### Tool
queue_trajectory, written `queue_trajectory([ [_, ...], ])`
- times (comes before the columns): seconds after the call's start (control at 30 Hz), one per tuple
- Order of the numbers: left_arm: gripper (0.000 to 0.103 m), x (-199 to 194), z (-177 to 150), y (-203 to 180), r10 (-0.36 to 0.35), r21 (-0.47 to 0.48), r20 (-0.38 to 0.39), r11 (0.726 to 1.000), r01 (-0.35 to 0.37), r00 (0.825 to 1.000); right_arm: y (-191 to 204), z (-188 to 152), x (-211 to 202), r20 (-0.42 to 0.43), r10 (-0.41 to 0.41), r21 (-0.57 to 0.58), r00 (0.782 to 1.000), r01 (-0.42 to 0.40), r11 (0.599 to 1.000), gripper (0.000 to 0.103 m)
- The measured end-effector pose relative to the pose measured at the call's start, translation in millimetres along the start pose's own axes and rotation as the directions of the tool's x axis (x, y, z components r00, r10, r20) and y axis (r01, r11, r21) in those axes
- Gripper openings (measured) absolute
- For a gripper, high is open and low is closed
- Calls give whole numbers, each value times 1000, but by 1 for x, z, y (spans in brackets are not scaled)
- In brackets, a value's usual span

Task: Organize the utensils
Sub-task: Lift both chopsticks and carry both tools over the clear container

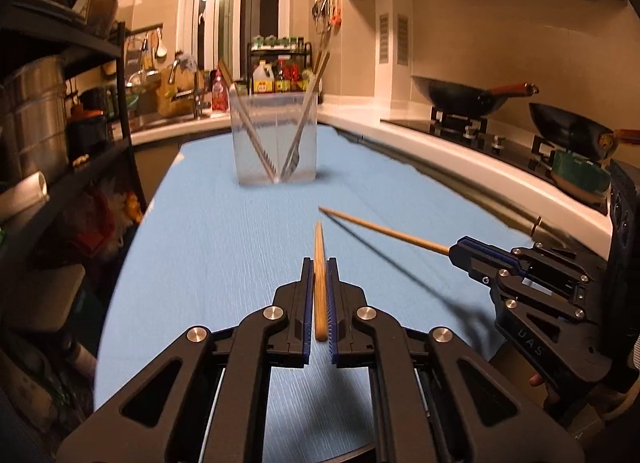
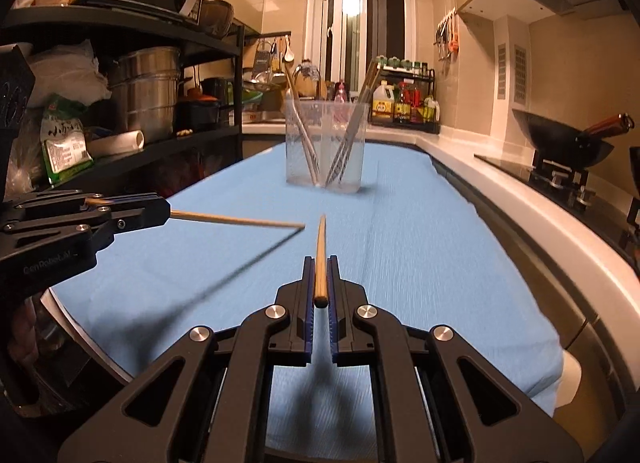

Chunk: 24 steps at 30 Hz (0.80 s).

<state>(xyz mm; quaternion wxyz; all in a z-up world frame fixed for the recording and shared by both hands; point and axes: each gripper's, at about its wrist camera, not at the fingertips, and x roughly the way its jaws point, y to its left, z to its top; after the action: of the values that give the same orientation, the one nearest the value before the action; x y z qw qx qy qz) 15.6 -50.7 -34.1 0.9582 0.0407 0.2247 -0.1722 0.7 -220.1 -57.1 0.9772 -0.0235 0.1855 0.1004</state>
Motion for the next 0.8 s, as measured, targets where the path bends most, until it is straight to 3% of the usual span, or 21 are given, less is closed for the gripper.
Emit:
queue_trajectory([
  [0.33,6,-20,51,18,-18,-31,38,999,19,999,-1,49,-13,40,-9,-23,999,10,1000,6],
  [0.8,6,-29,98,43,-41,-67,-14,997,40,999,-7,118,-13,48,-1,-9,999,2,1000,6],
])
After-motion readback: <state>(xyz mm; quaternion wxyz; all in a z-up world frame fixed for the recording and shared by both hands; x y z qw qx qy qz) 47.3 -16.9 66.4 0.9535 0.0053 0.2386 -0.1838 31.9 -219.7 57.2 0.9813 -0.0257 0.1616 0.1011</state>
